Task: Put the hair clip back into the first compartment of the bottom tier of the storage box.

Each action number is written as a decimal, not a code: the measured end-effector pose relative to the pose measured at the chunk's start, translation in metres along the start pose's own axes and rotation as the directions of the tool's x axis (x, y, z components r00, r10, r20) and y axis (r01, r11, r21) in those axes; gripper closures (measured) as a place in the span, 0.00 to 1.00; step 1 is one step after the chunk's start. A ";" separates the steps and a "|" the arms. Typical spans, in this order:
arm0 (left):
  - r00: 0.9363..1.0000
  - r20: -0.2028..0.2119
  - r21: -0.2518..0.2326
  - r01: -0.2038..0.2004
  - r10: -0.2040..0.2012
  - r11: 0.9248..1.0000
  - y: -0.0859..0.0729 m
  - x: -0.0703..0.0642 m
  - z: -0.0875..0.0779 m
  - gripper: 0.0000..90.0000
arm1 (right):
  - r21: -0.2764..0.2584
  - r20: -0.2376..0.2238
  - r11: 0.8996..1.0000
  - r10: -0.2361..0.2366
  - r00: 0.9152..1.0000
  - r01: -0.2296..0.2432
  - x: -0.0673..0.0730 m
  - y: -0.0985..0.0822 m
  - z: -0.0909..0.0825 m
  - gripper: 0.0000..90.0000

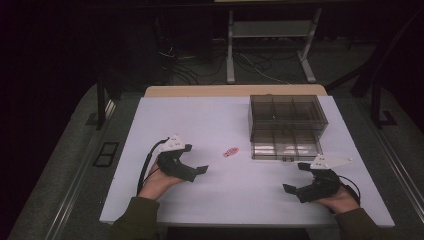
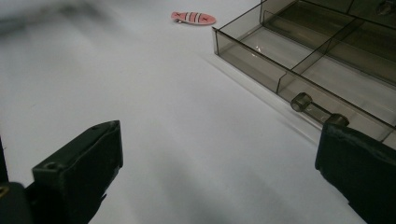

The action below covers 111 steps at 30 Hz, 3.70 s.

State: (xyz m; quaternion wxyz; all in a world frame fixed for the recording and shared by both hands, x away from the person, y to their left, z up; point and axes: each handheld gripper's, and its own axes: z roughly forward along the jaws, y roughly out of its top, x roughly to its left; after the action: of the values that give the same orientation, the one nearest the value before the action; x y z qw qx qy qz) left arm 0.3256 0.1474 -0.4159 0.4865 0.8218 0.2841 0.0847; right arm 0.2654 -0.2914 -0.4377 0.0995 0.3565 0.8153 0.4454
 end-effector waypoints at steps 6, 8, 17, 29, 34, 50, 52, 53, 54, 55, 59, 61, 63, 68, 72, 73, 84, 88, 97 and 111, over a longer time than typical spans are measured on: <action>1.000 0.007 -0.004 -0.005 0.005 1.000 0.003 0.001 0.004 0.00 | -0.003 -0.004 1.000 -0.002 1.000 0.002 0.000 0.000 0.000 0.00; 1.000 0.005 -0.007 -0.002 0.002 1.000 0.003 0.001 0.005 0.00 | -0.005 -0.003 1.000 -0.002 1.000 0.002 0.000 0.000 0.000 0.00; 1.000 0.010 -0.011 -0.002 0.002 1.000 0.008 0.003 0.010 0.00 | -0.004 -0.004 1.000 0.000 1.000 0.000 -0.003 0.001 0.003 0.00; 1.000 0.017 -0.022 -0.004 0.005 1.000 0.013 0.004 0.018 0.00 | 0.009 -0.002 1.000 -0.008 1.000 0.008 0.000 0.000 0.004 0.00; 1.000 0.017 -0.019 -0.009 0.010 1.000 0.015 0.004 0.020 0.00 | 0.011 -0.004 1.000 -0.006 1.000 0.006 0.001 0.000 0.005 0.00; 0.999 0.023 -0.030 -0.023 0.023 0.999 0.026 0.004 0.031 0.00 | 0.017 0.000 1.000 -0.005 1.000 0.005 0.001 0.000 0.007 0.00; 0.999 0.025 -0.028 -0.025 0.026 0.999 0.027 0.005 0.033 0.00 | 0.012 0.000 1.000 -0.004 1.000 0.004 0.001 0.001 0.007 0.00; 0.999 0.027 -0.032 -0.023 0.024 0.999 0.027 0.005 0.035 0.00 | 0.012 0.000 1.000 -0.004 1.000 0.004 0.001 0.001 0.007 0.00; 0.999 0.026 -0.032 -0.020 0.020 0.999 0.027 0.005 0.036 0.00 | 0.008 0.000 1.000 0.002 1.000 -0.002 0.001 0.001 0.007 0.00; 0.999 0.027 -0.029 -0.020 0.021 0.999 0.027 0.005 0.037 0.00 | 0.007 0.002 1.000 -0.002 1.000 0.002 0.000 0.002 0.008 0.00; 0.999 0.027 -0.031 -0.019 0.020 0.999 0.030 0.005 0.041 0.00 | 0.007 0.001 1.000 -0.004 1.000 0.004 0.000 0.002 0.008 0.00; 0.999 0.025 -0.031 -0.023 0.024 0.999 0.032 0.006 0.041 0.00 | 0.008 -0.003 1.000 -0.004 1.000 0.004 0.000 0.001 0.007 0.00; 0.999 0.024 -0.034 -0.026 0.027 0.999 0.035 0.006 0.042 0.00 | 0.010 -0.004 1.000 -0.008 1.000 0.008 0.001 0.001 0.007 0.00; 0.999 0.028 -0.038 -0.034 0.035 0.999 0.039 0.007 0.046 0.00 | 0.022 -0.008 0.999 -0.024 1.000 0.024 0.002 0.001 0.008 0.00; 0.999 0.030 -0.029 -0.042 0.043 0.999 0.042 0.008 0.050 0.00 | 0.030 -0.010 0.999 -0.024 1.000 0.025 0.001 0.001 0.009 0.00; 0.999 0.032 -0.032 -0.043 0.044 0.999 0.042 0.009 0.052 0.00 | 0.028 -0.010 0.999 -0.025 1.000 0.025 0.001 0.001 0.009 0.00; 0.998 0.047 -0.023 -0.050 0.051 0.998 0.051 0.008 0.068 0.00 | 0.023 -0.012 0.999 -0.023 1.000 0.023 0.001 0.001 0.008 0.00; 0.997 0.051 -0.027 -0.058 0.059 0.998 0.054 0.008 0.071 0.00 | 0.018 -0.012 1.000 -0.024 1.000 0.025 0.001 0.001 0.008 0.00; 0.996 0.055 -0.027 -0.062 0.063 0.998 0.060 0.009 0.080 0.01 | 0.016 -0.011 1.000 -0.018 1.000 0.018 0.001 0.000 0.007 0.00; 0.998 0.042 0.011 -0.056 0.056 0.998 0.066 0.011 0.102 0.13 | 0.009 -0.012 1.000 -0.010 1.000 0.010 0.001 0.000 0.007 0.00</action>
State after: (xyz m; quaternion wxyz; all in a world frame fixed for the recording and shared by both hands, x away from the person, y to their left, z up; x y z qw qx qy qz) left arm 0.4024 0.0529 -0.4131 0.4850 0.8338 0.2514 0.0794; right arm 0.2681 -0.2862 -0.4422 0.0953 0.3503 0.8196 0.4432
